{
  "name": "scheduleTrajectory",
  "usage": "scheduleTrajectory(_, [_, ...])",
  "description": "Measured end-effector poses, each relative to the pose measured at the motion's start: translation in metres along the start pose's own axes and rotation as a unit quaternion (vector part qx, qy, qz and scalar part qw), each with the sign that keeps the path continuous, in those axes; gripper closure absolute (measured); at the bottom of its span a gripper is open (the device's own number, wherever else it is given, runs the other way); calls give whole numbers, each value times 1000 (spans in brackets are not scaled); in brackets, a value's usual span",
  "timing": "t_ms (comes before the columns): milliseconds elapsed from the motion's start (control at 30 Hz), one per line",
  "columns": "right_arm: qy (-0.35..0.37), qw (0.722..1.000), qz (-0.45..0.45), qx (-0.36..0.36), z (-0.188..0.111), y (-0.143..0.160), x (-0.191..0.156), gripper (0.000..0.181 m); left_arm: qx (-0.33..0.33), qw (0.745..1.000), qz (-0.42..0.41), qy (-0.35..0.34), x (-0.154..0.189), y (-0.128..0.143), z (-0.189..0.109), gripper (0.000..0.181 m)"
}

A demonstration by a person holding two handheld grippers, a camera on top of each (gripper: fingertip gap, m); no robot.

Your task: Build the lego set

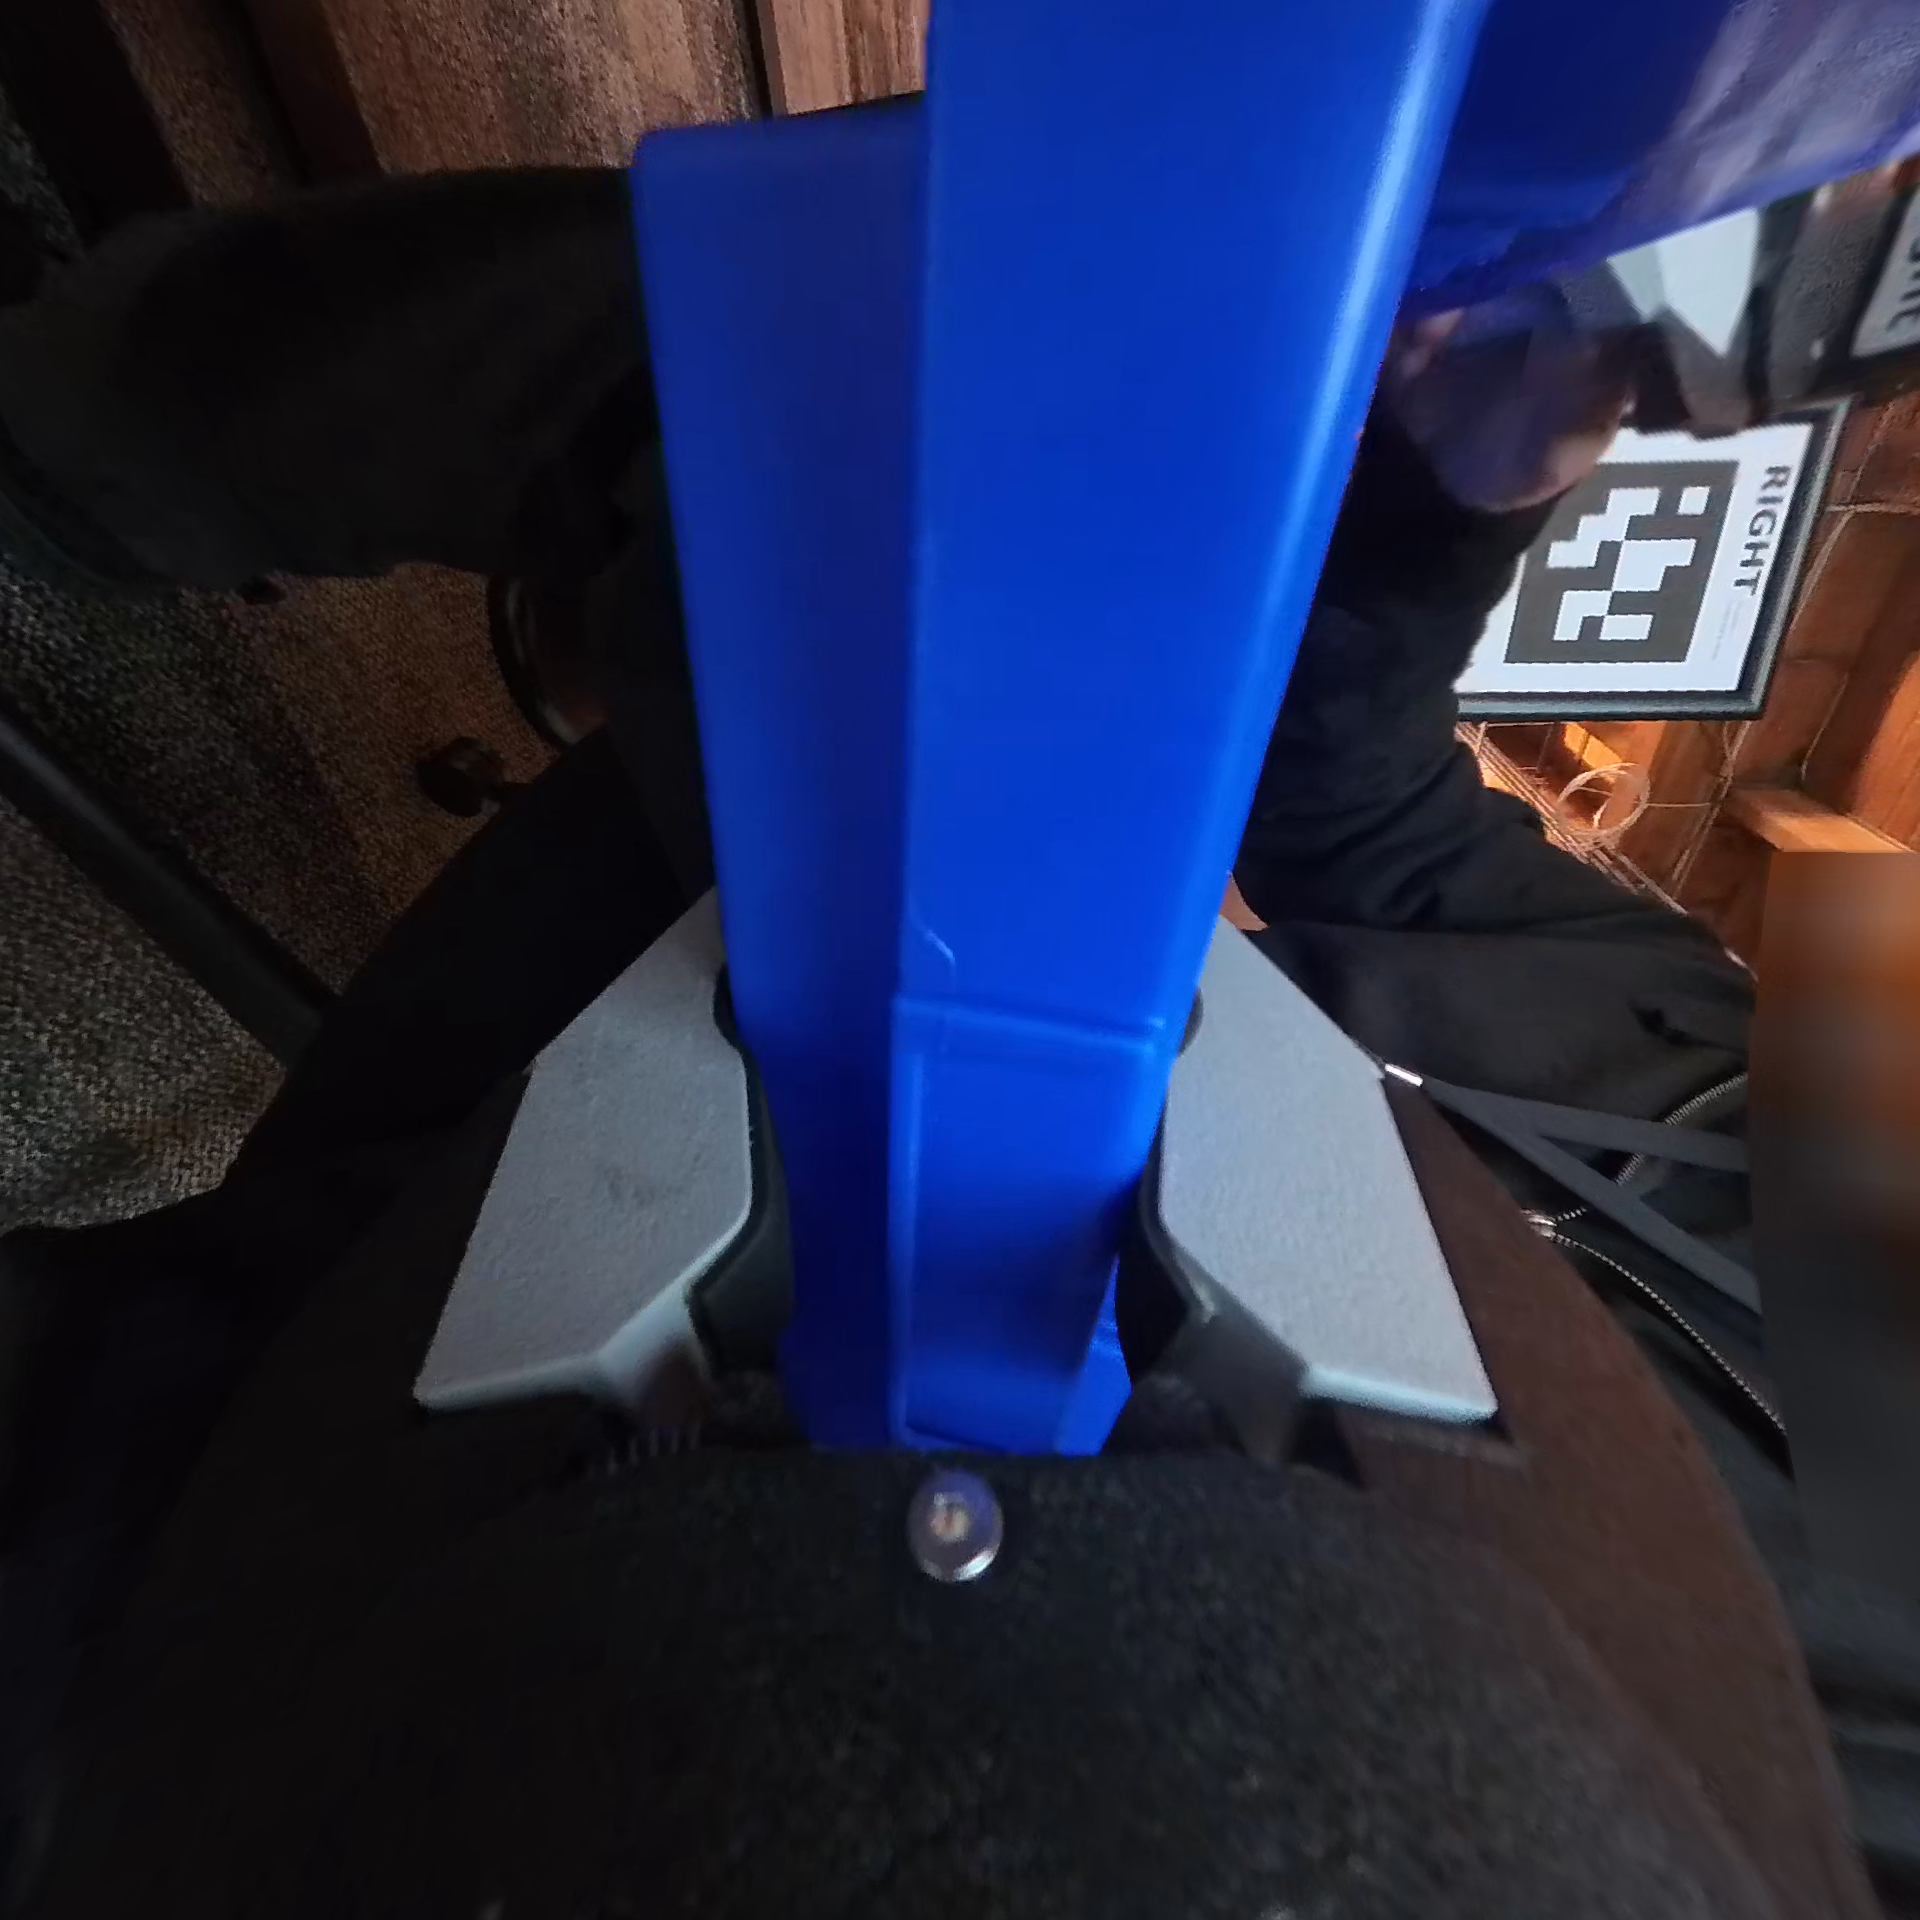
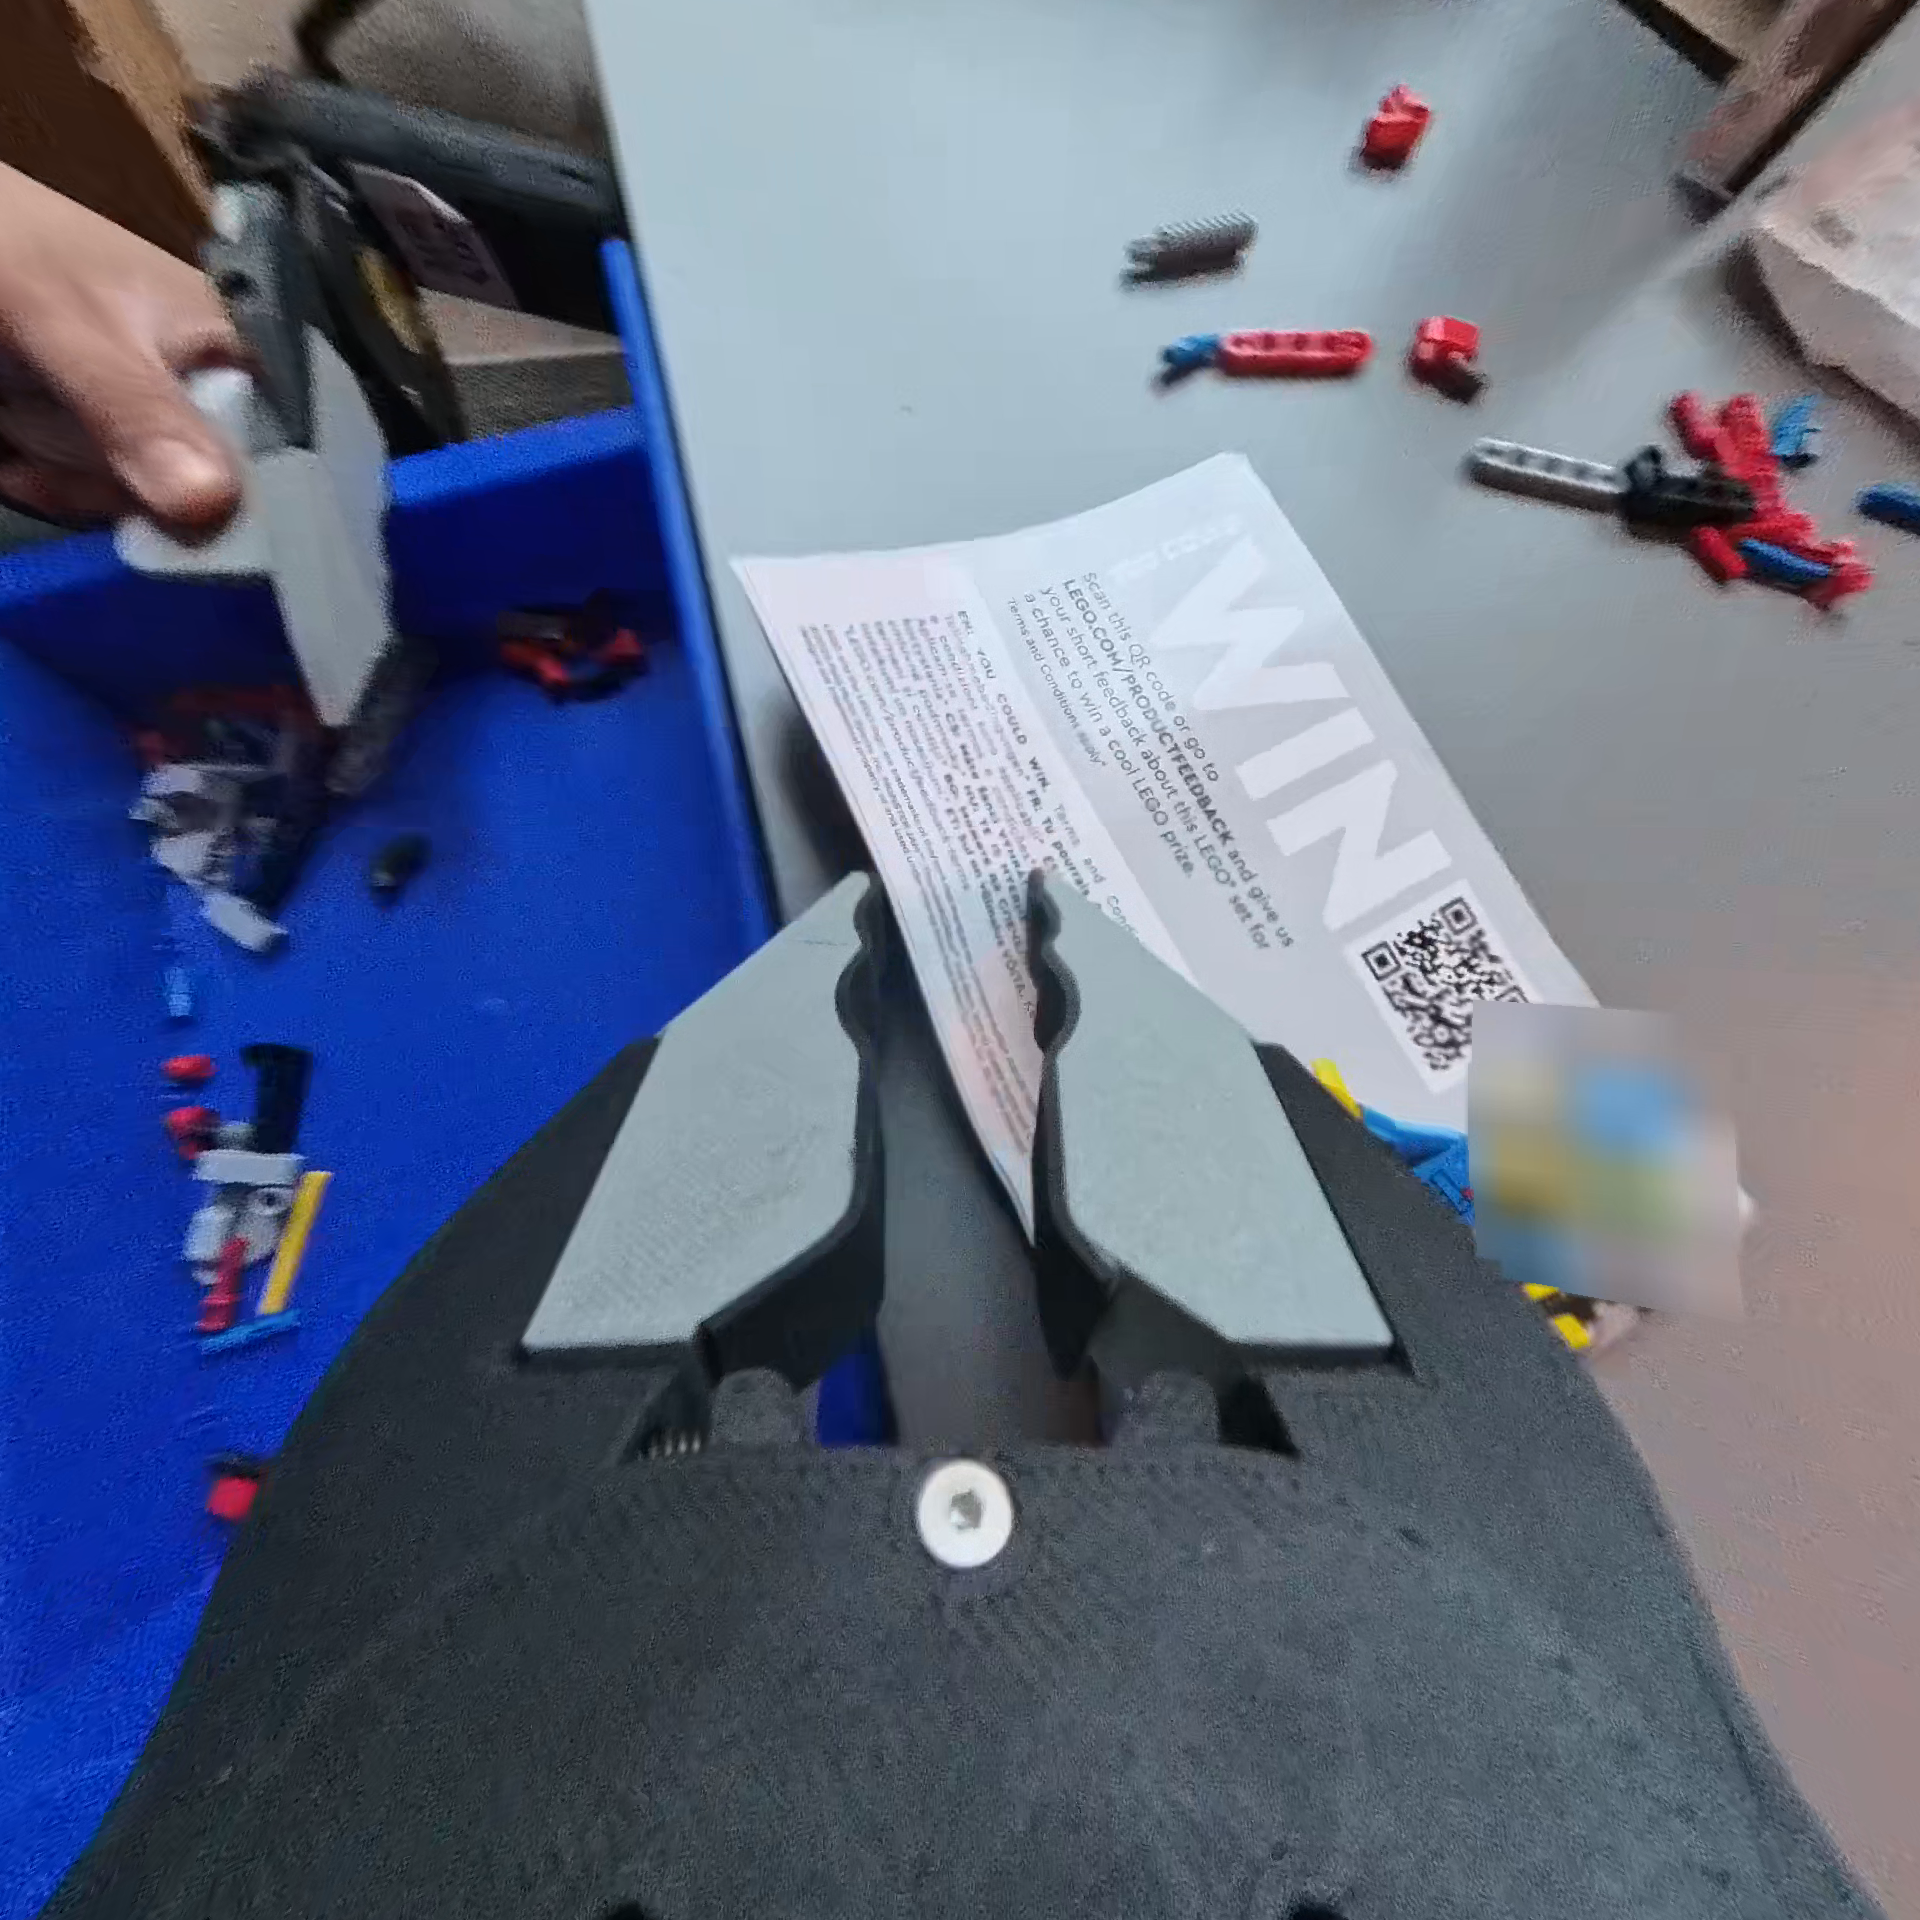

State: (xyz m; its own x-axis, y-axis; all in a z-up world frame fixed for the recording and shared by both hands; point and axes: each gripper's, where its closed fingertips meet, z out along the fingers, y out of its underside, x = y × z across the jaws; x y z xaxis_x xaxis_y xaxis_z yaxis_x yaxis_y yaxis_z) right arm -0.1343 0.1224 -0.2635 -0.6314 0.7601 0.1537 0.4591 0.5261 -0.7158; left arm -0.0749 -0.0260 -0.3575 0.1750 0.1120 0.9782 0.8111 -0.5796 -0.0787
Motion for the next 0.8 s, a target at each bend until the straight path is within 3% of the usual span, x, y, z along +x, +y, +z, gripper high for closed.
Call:
scheduleTrajectory(100, [22, 1000, 16, 2, -9, 15, 32, 150, 3, 1000, 0, 2, 1, 0, -2, 106])
scheduleTrajectory(267, [-86, 991, 101, 3, -29, 25, 39, 135, 4, 1000, 1, 0, 1, -1, -2, 105])
scheduleTrajectory(367, [-32, 993, 115, -9, -33, 33, 65, 149, 3, 1000, 1, 1, 2, -1, -1, 105])
scheduleTrajectory(433, [-2, 995, 95, -30, -28, 42, 75, 143, 3, 1000, 3, 3, 3, 0, -1, 105])
scheduleTrajectory(533, [22, 992, 122, -7, -22, 42, 94, 141, 2, 1000, 8, 1, 5, -1, 0, 105])
scheduleTrajectory(633, [74, 983, 165, -7, -26, 53, 127, 181, 3, 1000, 9, -9, 1, -1, -2, 105])
scheduleTrajectory(700, [85, 975, 205, 0, -32, 59, 137, 181, 4, 1000, 8, -20, -4, -1, -4, 105])
scheduleTrajectory(767, [61, 973, 223, 25, -37, 53, 127, 139, 5, 1000, 3, -24, -8, 1, -5, 105])
scheduleTrajectory(800, [49, 974, 218, 33, -38, 50, 119, 134, 6, 1000, 2, -22, -9, 1, -5, 105])
